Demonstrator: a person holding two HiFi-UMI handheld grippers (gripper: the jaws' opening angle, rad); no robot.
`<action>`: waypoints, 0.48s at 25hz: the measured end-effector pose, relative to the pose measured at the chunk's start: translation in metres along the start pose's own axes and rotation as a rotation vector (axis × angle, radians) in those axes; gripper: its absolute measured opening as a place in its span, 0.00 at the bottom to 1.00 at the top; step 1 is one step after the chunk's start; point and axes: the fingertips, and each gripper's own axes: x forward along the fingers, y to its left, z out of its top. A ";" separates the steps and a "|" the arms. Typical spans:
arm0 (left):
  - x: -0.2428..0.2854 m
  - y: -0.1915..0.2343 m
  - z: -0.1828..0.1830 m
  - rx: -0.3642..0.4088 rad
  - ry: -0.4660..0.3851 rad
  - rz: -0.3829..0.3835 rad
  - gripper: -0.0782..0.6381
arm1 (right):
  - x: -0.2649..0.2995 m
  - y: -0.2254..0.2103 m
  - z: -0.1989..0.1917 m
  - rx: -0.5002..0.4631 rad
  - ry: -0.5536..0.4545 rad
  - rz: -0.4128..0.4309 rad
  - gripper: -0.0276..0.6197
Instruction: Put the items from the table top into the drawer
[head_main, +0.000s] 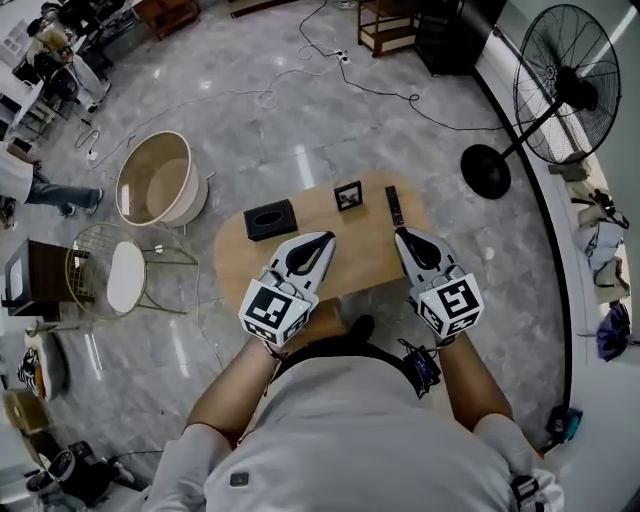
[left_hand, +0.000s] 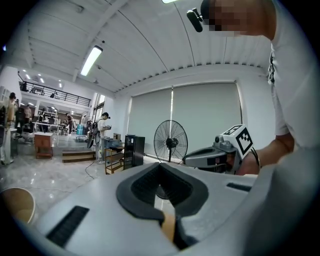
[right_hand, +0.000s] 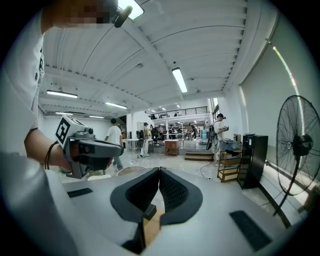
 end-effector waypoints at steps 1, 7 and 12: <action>-0.001 0.002 -0.003 -0.001 0.000 0.003 0.12 | 0.003 0.002 -0.002 -0.004 0.005 0.004 0.09; -0.014 0.009 -0.011 -0.017 -0.005 -0.009 0.12 | 0.013 0.015 -0.014 -0.007 0.046 -0.009 0.09; -0.021 0.014 -0.025 -0.013 0.001 -0.044 0.12 | 0.015 0.020 -0.026 -0.011 0.069 -0.058 0.09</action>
